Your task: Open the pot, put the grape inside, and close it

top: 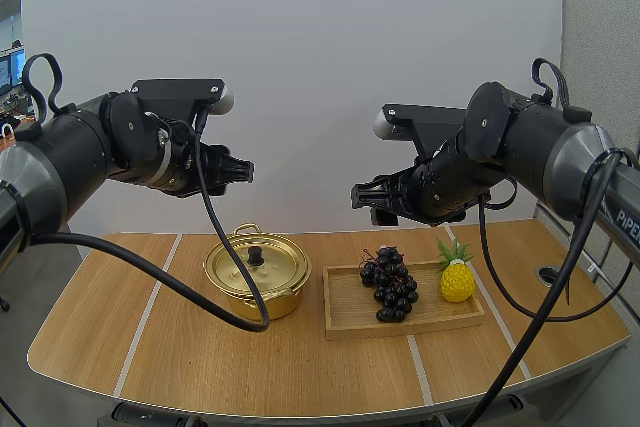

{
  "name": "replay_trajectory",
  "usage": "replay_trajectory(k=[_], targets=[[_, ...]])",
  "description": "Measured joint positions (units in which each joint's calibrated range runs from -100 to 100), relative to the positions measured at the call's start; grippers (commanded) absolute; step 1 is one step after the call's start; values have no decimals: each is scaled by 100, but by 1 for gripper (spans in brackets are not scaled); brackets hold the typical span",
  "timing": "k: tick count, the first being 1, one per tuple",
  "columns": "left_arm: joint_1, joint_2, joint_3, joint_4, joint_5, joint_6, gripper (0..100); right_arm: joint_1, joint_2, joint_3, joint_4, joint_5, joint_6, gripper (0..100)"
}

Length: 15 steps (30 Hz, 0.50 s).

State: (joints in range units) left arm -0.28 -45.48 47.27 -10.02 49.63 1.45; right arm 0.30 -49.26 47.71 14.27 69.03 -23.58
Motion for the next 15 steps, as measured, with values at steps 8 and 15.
replay_trajectory(k=[8, 15], targets=[[0, 351, -169, -611, 711, 1621, 100, 0, 0, 0, 0, 0, 0, 100], [0, 1287, -746, -1085, 1351, 2468, 100, 0, 0, 0, 0, 0, 0, 100]])
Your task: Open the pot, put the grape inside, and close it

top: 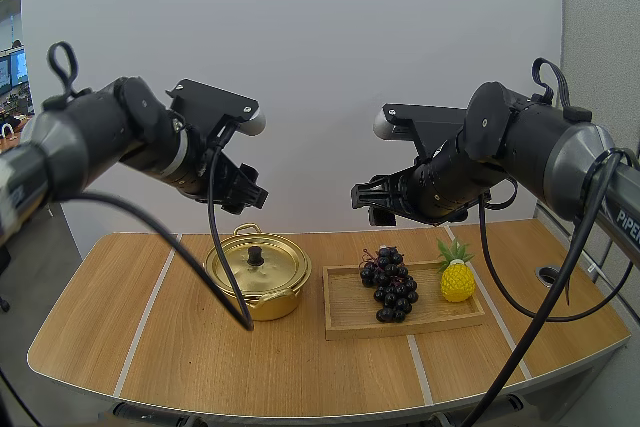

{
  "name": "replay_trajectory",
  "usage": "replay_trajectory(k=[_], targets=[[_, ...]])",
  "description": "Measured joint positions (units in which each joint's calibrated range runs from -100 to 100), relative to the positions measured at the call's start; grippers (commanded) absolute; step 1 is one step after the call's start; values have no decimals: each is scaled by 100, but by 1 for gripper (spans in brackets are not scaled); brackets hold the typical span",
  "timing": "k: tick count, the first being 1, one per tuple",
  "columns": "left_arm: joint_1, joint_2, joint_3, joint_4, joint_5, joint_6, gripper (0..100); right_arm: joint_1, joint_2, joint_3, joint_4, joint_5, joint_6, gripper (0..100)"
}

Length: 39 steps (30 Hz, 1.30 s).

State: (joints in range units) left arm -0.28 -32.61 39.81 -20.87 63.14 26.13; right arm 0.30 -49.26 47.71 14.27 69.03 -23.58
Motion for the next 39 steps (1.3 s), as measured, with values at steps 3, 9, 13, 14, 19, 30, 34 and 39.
replay_trajectory(k=[3, 9, 13, 14, 19, 30, 34, 39], targets=[[0, 295, -122, -11, 93, 78, 100, 0, 0, 0, 0, 0, 0, 100], [-137, 1014, -344, 174, 246, 153, 100, 0, 0, 0, 0, 0, 0, 100], [-254, 1927, -593, 336, 268, 164, 100, 0, 0, 0, 0, 0, 0, 100], [-254, 2186, -714, 379, 268, 164, 100, 0, 0, 0, 0, 0, 0, 100], [-254, 2677, -967, 378, 268, 164, 100, 0, 0, 0, 0, 0, 0, 100], [-254, 3439, -1099, 525, 253, 164, 100, 0, 0, 0, 0, 0, 0, 100], [-254, 3599, -1099, 573, 237, 164, 100, 0, 0, 0, 0, 0, 0, 100], [-254, 3651, -1119, 573, 252, 164, 100, 0, 0, 0, 0, 0, 0, 100]])
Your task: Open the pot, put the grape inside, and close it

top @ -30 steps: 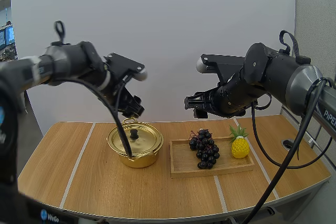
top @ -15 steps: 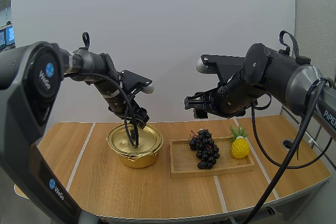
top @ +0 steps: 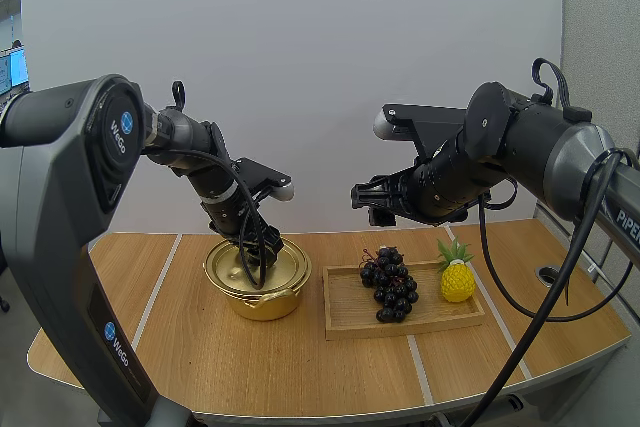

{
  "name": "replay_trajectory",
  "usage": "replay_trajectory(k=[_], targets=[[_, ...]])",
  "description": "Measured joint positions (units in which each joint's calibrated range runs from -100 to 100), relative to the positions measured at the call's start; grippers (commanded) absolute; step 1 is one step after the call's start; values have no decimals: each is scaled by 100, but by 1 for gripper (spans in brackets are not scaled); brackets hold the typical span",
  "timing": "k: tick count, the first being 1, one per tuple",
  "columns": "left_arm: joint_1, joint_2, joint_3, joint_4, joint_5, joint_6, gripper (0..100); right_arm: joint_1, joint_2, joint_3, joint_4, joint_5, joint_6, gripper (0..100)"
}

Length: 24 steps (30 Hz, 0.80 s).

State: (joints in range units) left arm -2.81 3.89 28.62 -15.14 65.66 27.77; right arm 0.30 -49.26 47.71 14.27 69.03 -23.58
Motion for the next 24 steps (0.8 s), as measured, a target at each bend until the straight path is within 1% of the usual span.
replay_trajectory(k=[2, 3, 4, 5, 6, 7, 8, 14, 17, 21, 24], targets=[[0, 0, -11, 0, 72, 0, 100, 0, 0, 0, 0, 0, 0, 100], [0, 0, -11, 0, 107, 0, 98, 0, 0, 0, 0, 0, 0, 100], [0, 0, -11, 0, 124, 0, 83, 0, 0, 0, 0, 0, 0, 100], [0, 0, -11, 0, 146, -12, 57, 0, 0, 0, 0, 0, 0, 100], [0, 0, -11, 0, 190, -21, 38, 0, 0, 0, 0, 0, 0, 100], [0, 0, -11, 0, 240, -21, 8, 0, 0, 0, 0, 0, 0, 100], [0, 0, -11, 0, 288, -21, 0, 0, 0, 0, 0, 0, 0, 100], [-6, -67, -51, 0, 391, -21, 0, 0, 0, 0, 0, 0, 0, 100], [-6, -252, -70, 15, 698, -54, 0, 0, 0, 0, 0, 0, 0, 100], [-6, -707, -317, 31, 1220, -121, 0, 0, 0, 0, 0, 0, 0, 100], [-6, -1272, -595, 31, 1483, -187, 0, 0, 0, 0, 0, 0, 0, 100]])
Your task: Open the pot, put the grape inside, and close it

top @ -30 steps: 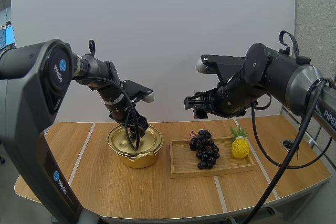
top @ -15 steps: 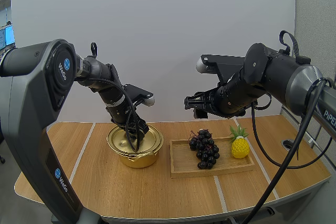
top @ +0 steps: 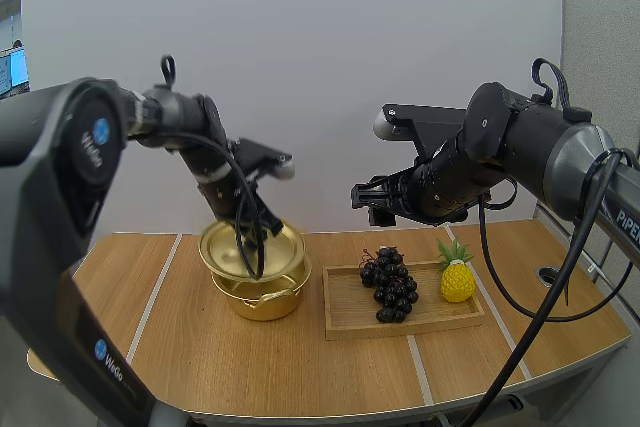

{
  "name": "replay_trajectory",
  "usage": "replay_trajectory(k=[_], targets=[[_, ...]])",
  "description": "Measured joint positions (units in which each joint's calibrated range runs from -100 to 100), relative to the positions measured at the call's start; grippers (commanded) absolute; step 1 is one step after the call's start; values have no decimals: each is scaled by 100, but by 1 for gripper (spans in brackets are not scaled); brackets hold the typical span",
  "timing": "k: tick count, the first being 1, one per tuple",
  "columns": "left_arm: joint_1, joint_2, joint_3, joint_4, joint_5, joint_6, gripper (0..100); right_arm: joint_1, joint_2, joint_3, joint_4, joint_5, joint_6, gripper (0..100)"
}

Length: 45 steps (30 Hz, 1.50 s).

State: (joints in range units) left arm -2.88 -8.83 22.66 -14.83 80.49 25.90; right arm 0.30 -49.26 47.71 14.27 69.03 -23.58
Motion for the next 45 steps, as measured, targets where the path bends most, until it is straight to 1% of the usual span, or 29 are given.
replay_trajectory(k=[4, 8, 17, 22, 26, 31, 34, 38, 45], targets=[[0, -769, -541, 14, 164, -102, 0, 0, 0, 0, 0, 0, 0, 100], [0, -1444, -1297, 97, 254, -323, 0, 0, 0, 0, 0, 0, 0, 100], [0, -2017, -2465, 172, 284, -594, 0, 0, 0, 0, 0, 0, 0, 100], [0, -2253, -3807, 230, 228, -950, 0, 0, 0, 0, 0, -15, 0, 100], [0, -2264, -4816, 657, -241, -1440, 0, 0, 0, 0, 107, -34, 0, 100], [0, -2264, -5029, 718, -867, -1511, 0, 0, 34, 0, 142, -143, 0, 100], [0, -2264, -5029, 730, -1226, -1523, 0, 0, 249, -11, 143, -307, 0, 100], [0, -2264, -5029, 740, -1475, -1523, 0, 0, 812, -11, 143, -759, 0, 100], [0, -2264, -5040, 740, -1515, -1532, 0, 0, 1974, -11, 143, -1541, -83, 100]])
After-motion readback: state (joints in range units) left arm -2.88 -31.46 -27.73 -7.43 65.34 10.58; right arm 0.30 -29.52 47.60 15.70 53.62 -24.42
